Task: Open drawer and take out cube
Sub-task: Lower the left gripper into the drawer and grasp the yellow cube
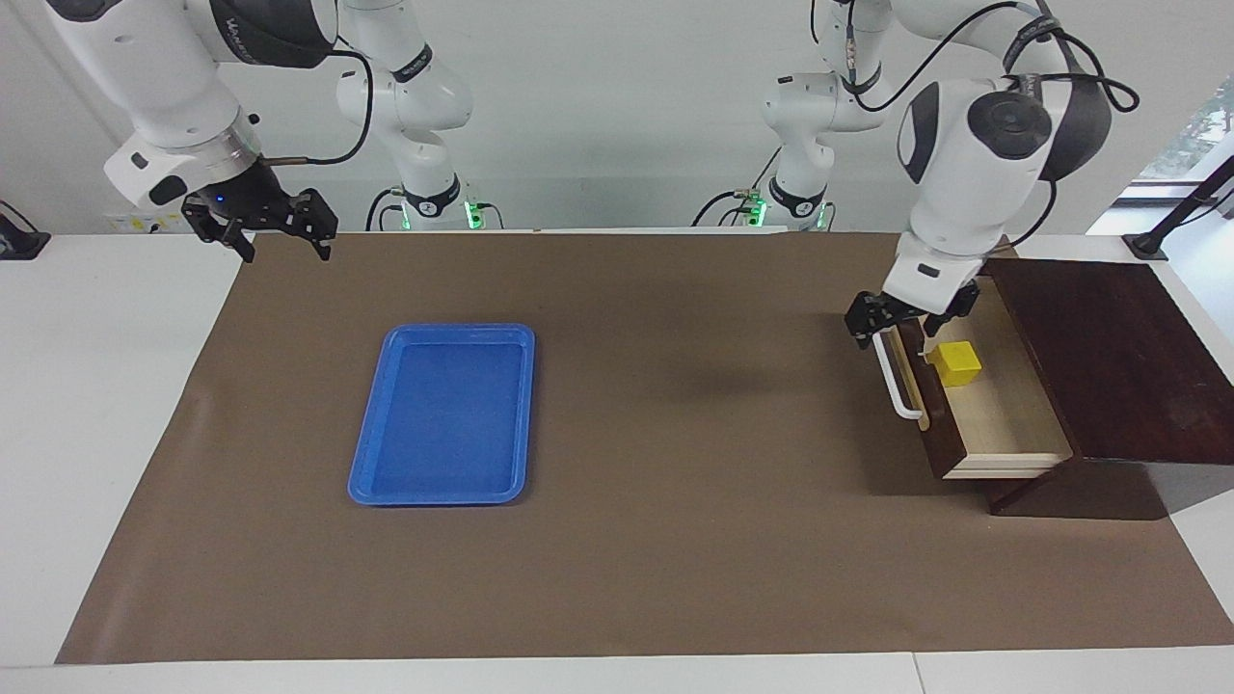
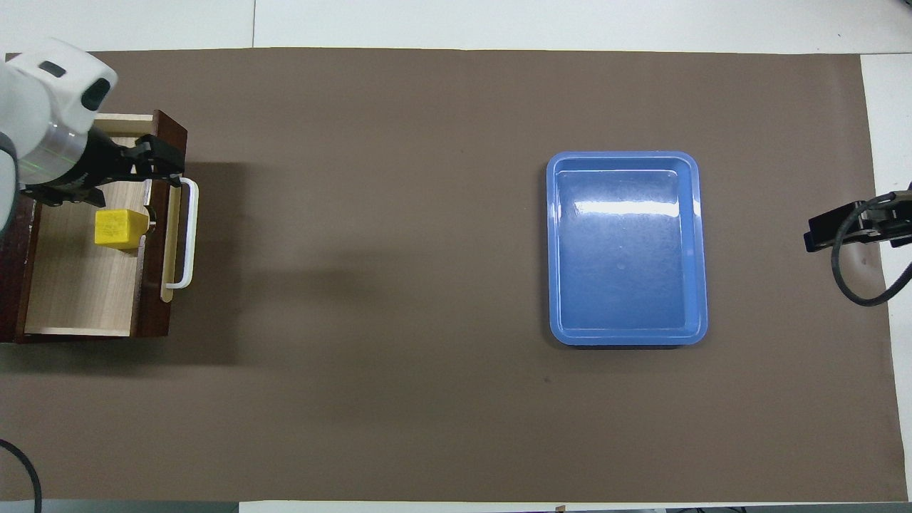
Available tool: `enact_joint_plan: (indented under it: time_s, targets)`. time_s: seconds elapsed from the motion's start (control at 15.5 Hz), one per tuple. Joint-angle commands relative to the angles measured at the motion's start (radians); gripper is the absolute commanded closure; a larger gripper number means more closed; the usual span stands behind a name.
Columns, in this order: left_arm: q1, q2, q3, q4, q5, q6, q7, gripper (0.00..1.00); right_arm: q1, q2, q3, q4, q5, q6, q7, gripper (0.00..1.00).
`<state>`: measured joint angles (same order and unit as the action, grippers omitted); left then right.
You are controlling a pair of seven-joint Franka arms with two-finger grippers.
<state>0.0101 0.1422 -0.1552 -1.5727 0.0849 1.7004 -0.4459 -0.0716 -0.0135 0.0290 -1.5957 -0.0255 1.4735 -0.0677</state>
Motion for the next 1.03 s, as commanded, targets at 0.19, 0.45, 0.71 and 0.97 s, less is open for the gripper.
enact_joint_plan:
  time_s: [0.19, 0.45, 0.71, 0.97]
  targets:
    - [0.091, -0.010, -0.004, -0.018, -0.047, 0.042, -0.619, 0.00, -0.020, -0.014, 0.011, -0.015, 0.001, 0.001, -0.026, 0.00]
    - [0.120, -0.042, -0.001, -0.131, -0.045, 0.166, -1.036, 0.00, -0.019, -0.014, 0.011, -0.015, 0.001, -0.001, -0.026, 0.00]
    - [0.160, -0.047, 0.000, -0.170, -0.043, 0.171, -1.100, 0.00, -0.019, -0.014, 0.011, -0.015, 0.001, 0.001, -0.027, 0.00]
    - [0.198, -0.065, 0.000, -0.239, -0.043, 0.202, -1.084, 0.00, -0.019, -0.014, 0.011, -0.015, 0.001, 0.002, -0.029, 0.00]
